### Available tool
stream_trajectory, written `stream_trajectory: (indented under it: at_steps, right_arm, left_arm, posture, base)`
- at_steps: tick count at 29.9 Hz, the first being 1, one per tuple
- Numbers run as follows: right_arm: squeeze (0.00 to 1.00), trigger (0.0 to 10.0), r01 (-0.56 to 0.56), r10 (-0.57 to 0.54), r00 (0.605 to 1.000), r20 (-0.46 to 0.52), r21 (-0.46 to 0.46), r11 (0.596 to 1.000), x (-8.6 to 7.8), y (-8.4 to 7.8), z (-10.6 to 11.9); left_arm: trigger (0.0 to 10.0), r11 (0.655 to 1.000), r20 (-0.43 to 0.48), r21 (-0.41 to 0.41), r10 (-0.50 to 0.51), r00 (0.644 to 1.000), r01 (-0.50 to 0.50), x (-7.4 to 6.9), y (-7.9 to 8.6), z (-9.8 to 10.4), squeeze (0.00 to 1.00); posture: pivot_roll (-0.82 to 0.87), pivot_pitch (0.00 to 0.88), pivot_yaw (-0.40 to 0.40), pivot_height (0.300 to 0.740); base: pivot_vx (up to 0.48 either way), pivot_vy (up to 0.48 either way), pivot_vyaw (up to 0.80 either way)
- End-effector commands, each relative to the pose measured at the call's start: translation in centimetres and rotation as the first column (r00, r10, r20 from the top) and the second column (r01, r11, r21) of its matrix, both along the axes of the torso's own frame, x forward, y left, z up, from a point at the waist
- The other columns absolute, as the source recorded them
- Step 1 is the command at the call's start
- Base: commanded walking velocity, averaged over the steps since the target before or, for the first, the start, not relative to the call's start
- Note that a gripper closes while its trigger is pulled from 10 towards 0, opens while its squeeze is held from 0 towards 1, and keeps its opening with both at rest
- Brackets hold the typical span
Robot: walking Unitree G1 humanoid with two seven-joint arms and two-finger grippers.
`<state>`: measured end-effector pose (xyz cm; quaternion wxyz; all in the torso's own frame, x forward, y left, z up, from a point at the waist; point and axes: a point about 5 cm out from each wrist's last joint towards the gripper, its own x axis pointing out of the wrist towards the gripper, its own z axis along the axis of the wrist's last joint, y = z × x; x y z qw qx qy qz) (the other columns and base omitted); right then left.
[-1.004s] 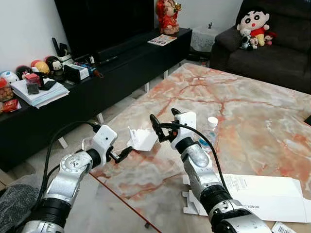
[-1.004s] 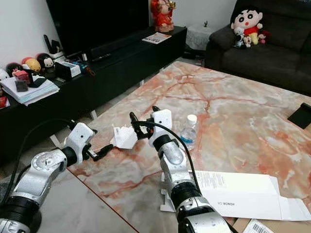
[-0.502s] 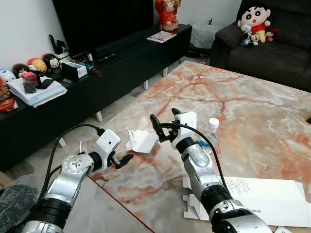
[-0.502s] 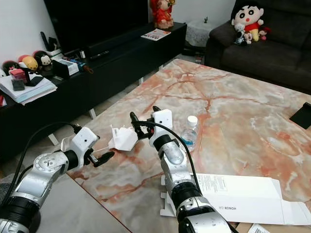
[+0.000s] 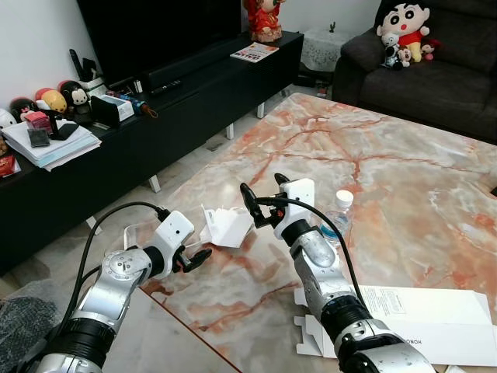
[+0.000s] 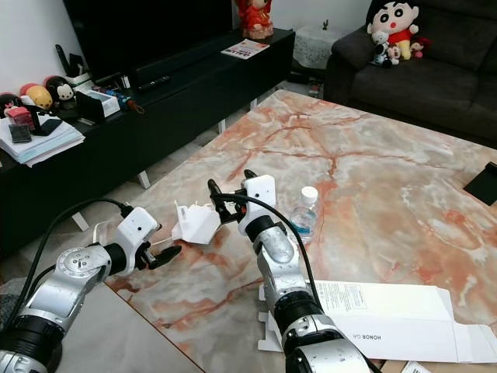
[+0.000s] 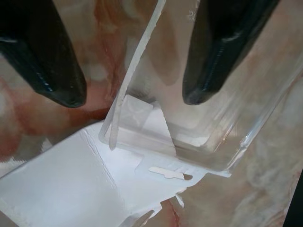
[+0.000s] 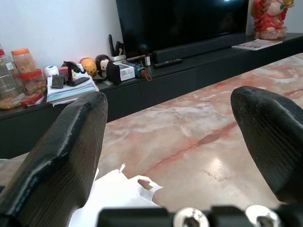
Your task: Picking trash to rubbish bin
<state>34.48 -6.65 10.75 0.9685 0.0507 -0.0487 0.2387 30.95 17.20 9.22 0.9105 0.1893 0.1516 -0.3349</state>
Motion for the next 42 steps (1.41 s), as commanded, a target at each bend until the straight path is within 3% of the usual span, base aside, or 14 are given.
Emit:
stream_trajectory:
  at_steps: [1, 26, 31, 35, 36, 37, 38, 39, 42]
  right_arm:
    - [0.00, 10.0, -0.011, 0.011, 1.000, 0.004, -0.003, 1.000, 0.2, 0.2, 0.3]
    - [0.00, 10.0, -0.011, 0.011, 1.000, -0.002, -0.003, 1.000, 0.1, 0.4, 0.2]
    - [0.00, 10.0, -0.011, 0.011, 1.000, -0.003, -0.002, 1.000, 0.1, 0.4, 0.2]
    - [0.00, 10.0, -0.010, 0.010, 1.000, -0.002, 0.001, 1.000, 0.1, 0.5, 0.2]
    - [0.00, 10.0, -0.010, 0.010, 1.000, -0.002, 0.002, 1.000, 0.1, 0.5, 0.2]
    - [0.00, 10.0, -0.010, 0.010, 1.000, -0.002, 0.003, 1.000, 0.1, 0.5, 0.2]
    - [0.00, 10.0, -0.010, 0.010, 1.000, -0.002, 0.003, 1.000, 0.1, 0.5, 0.3]
    - [0.00, 10.0, -0.011, 0.011, 1.000, -0.002, 0.004, 1.000, 0.1, 0.5, 0.3]
    - [0.00, 10.0, -0.011, 0.011, 1.000, -0.003, 0.005, 1.000, 0.1, 0.6, 0.2]
  left_arm:
    - [0.0, 1.000, -0.036, 0.001, 0.007, 0.999, -0.007, -0.3, 0.1, -0.6, 0.00]
    - [0.0, 1.000, -0.081, -0.002, -0.027, 0.996, 0.027, -0.5, -1.1, -1.2, 0.00]
    - [0.0, 1.000, -0.063, -0.003, -0.020, 0.998, 0.020, -0.4, -1.3, -1.0, 0.00]
    - [0.0, 1.000, 0.009, -0.021, 0.019, 1.000, -0.019, 0.3, -1.3, 0.2, 0.00]
    - [1.3, 0.998, 0.058, -0.047, 0.045, 0.997, -0.042, 0.7, -1.3, 1.1, 0.00]
    - [1.3, 0.997, 0.077, -0.053, 0.051, 0.996, -0.047, 0.8, -1.4, 1.4, 0.00]
    - [3.1, 0.996, 0.098, -0.060, 0.065, 0.993, -0.059, 0.9, -1.3, 1.7, 0.00]
    - [10.0, 0.991, 0.132, -0.096, 0.109, 0.985, -0.097, 1.3, -1.2, 2.5, 0.00]
    - [10.0, 0.982, 0.165, -0.153, 0.137, 0.977, -0.112, 1.6, -1.3, 3.3, 0.00]
  posture:
    - [0.07, 0.000, 0.009, 0.740]
    - [0.07, 0.000, 0.020, 0.740]
    - [0.07, 0.000, 0.023, 0.740]
    - [0.07, 0.000, 0.025, 0.740]
    - [0.07, 0.000, 0.026, 0.740]
    - [0.07, 0.000, 0.026, 0.740]
    - [0.07, 0.000, 0.028, 0.740]
    - [0.07, 0.000, 0.029, 0.740]
    - [0.07, 0.000, 0.031, 0.740]
  base:
    - [0.000, 0.000, 0.00]
    - [0.000, 0.000, 0.00]
    - [0.000, 0.000, 0.00]
    - [0.000, 0.000, 0.00]
    - [0.000, 0.000, 0.00]
    - [0.000, 0.000, 0.00]
    - [0.000, 0.000, 0.00]
    - [0.000, 0.000, 0.00]
    - [0.000, 0.000, 0.00]
